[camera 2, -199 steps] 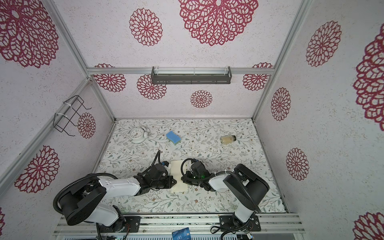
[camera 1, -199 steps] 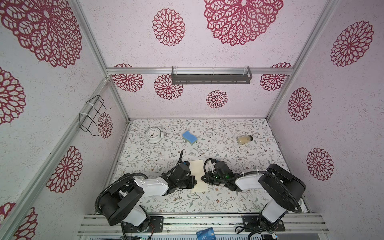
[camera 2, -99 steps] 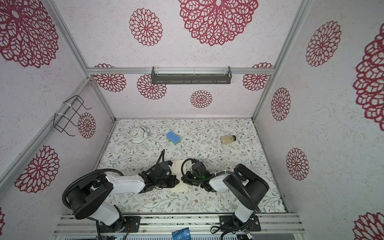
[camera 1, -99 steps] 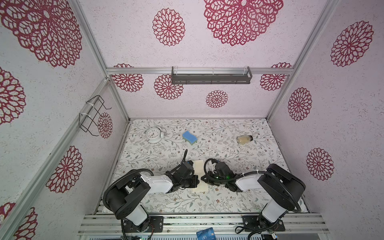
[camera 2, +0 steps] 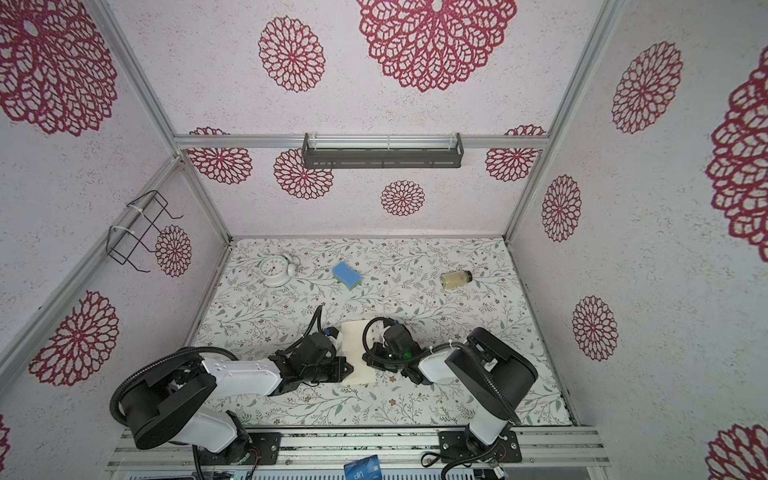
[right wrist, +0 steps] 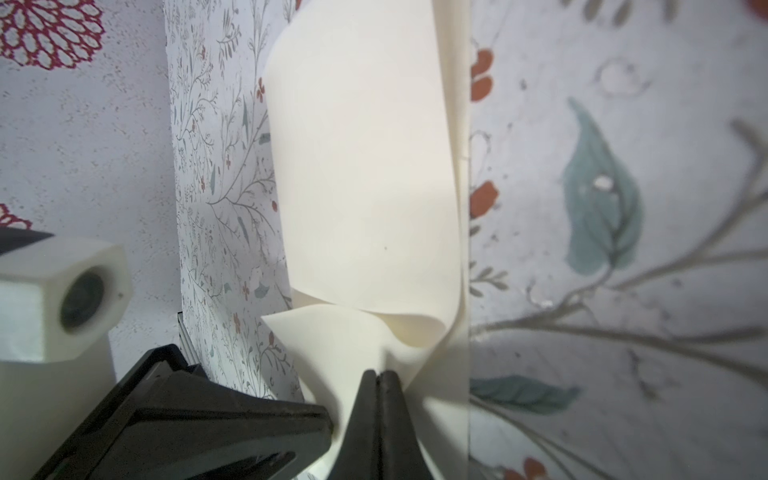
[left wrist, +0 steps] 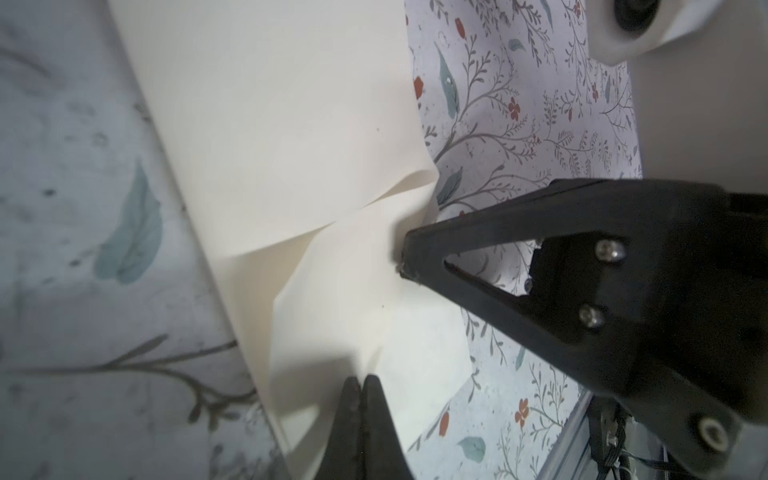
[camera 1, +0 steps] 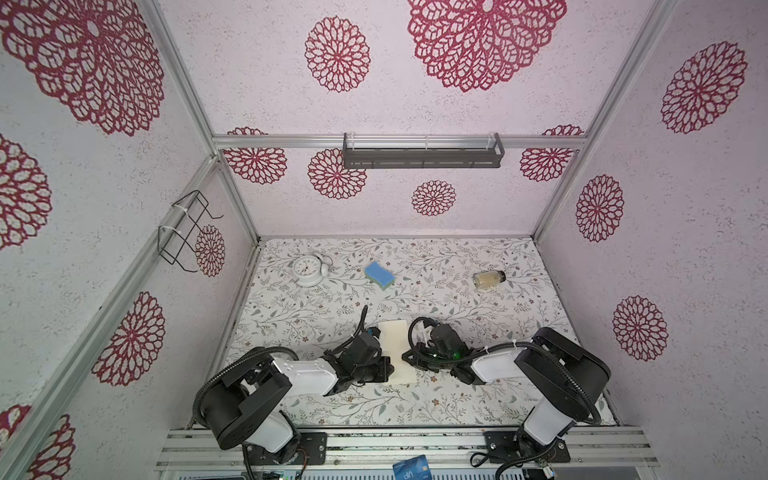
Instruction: Fold a paper plane with a square sheet of paper (fold left side to right side)
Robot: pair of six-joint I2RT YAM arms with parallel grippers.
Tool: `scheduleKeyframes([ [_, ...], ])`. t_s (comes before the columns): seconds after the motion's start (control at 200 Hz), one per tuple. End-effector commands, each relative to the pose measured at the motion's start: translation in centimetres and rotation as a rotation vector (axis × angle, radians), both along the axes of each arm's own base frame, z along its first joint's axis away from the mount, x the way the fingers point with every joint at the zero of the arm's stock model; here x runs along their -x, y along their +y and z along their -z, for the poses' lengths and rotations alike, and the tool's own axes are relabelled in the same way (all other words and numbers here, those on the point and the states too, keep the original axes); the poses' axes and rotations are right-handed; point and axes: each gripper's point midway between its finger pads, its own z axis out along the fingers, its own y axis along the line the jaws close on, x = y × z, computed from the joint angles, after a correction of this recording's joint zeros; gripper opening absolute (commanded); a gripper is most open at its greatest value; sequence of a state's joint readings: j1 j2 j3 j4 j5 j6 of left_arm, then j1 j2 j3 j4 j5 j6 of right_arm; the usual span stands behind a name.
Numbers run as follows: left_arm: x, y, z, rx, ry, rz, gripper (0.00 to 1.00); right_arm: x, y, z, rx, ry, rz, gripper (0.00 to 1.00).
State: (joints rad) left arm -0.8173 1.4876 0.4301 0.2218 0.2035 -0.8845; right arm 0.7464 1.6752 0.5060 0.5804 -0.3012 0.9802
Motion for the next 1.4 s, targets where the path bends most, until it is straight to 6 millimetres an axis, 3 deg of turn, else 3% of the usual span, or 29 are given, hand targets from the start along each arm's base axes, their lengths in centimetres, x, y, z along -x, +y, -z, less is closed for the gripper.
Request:
scheduleKeyframes([
  [0.0,2.1,1.6,1.6,-0.057,0.052,-0.008,0.0,1.4,-2.8,4.1,0.129,0.111,0.054,0.0],
  [0.305,5.6,3.9,1.9,-0.076,0.078,-0.003,0.0,1.5,-2.9,4.2,0.118,0.118,0.067,0.0],
  [0.515,4.6,4.7,-1.0,-0.048,0.003,-0.068,0.0,1.7,-3.2,4.3,0.121,0.121,0.068,0.0],
  [0.71,2.7,2.9,-3.4,-0.003,-0.062,-0.071,0.0,1.9,-3.2,4.6,0.12,0.13,0.069,0.0],
  [0.881,1.2,0.1,-3.7,0.01,-0.073,-0.027,0.0,2.0,-3.3,4.8,0.122,0.136,0.073,0.0],
  [1.166,-1.2,-2.8,-2.5,-0.007,-0.077,-0.009,0.0,2.0,-3.3,4.7,0.119,0.137,0.078,0.0],
  [1.396,-0.8,-2.2,-0.6,-0.035,-0.038,-0.029,0.0,1.9,-3.2,4.5,0.112,0.137,0.081,0.0],
])
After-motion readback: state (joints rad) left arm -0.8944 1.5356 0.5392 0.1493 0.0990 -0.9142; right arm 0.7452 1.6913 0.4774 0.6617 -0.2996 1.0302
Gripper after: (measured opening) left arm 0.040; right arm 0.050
